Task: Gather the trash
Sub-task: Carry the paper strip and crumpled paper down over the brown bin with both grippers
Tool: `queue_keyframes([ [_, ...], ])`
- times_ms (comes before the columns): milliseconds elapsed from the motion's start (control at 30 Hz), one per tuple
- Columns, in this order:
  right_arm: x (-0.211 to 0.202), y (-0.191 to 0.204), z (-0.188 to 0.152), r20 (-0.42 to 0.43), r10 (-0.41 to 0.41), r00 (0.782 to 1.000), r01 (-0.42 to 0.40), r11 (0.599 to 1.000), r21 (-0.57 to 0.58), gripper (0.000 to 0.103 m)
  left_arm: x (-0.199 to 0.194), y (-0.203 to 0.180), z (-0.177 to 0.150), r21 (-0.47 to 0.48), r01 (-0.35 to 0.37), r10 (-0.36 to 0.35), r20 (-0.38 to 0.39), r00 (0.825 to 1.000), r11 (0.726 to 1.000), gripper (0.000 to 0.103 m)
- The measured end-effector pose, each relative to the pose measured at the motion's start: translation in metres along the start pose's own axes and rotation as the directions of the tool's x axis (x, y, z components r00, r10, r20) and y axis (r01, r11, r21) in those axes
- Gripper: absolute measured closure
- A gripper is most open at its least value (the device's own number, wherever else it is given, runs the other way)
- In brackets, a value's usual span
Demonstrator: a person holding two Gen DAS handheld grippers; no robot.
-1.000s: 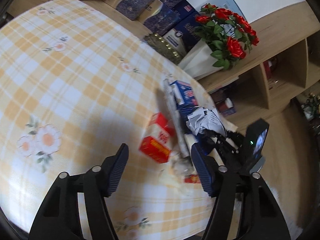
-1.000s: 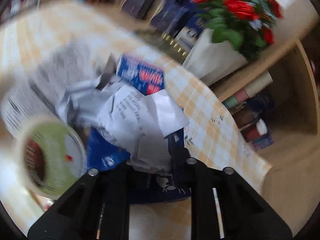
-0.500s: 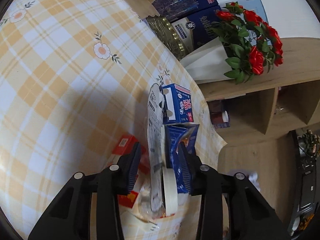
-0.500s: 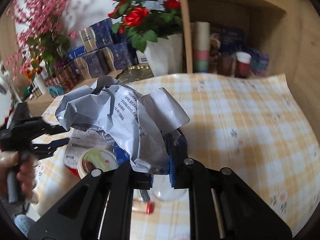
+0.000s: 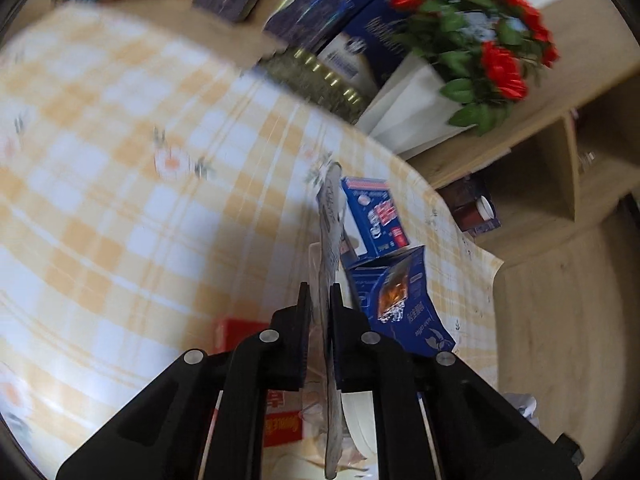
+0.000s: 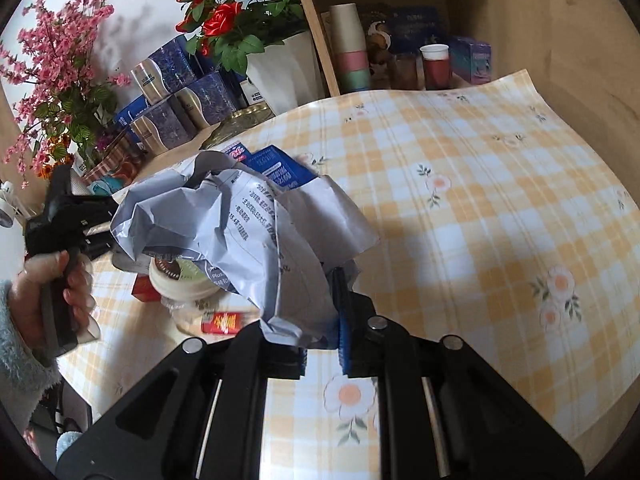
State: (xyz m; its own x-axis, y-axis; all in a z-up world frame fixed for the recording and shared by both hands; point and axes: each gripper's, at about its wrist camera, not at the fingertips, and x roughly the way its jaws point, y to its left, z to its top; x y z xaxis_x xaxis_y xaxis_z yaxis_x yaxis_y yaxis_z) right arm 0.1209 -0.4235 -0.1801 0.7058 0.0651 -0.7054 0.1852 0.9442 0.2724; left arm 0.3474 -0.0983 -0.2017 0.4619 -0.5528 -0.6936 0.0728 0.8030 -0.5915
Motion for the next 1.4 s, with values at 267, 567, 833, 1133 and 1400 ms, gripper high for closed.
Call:
queue_keyframes([
  [267,-0.022,0.01,-0.003,0.027,0.029,0.999,-0.03,0.999,0.034,0.088,-0.084,-0.02,0.008,0.172,-0.038,0.021,0.098,0.995,0.984,0.094],
  [567,-0.059,0.04,-0.018,0.026,0.056,0.998,-0.056,0.998,0.002,0.088,-0.166,-0.029,-0.041,0.33,-0.032,0.0,0.097,0.995,0.944,0.094],
  [833,-0.096,0.067,-0.042,0.026,0.067,0.997,-0.065,0.997,-0.048,0.088,-0.214,-0.024,-0.124,0.436,0.02,-0.04,0.037,0.999,0.9,0.094],
  [1133,-0.12,0.085,-0.075,0.006,0.082,0.997,-0.081,0.993,-0.087,0.088,-0.227,-0.003,-0.223,0.544,0.097,-0.043,-0.111,0.993,0.834,0.094],
  [1400,-0.116,0.088,-0.095,-0.038,0.086,0.996,-0.089,0.993,-0.083,0.088,-0.192,0.019,-0.281,0.617,0.109,0.071,-0.26,0.963,0.78,0.093],
])
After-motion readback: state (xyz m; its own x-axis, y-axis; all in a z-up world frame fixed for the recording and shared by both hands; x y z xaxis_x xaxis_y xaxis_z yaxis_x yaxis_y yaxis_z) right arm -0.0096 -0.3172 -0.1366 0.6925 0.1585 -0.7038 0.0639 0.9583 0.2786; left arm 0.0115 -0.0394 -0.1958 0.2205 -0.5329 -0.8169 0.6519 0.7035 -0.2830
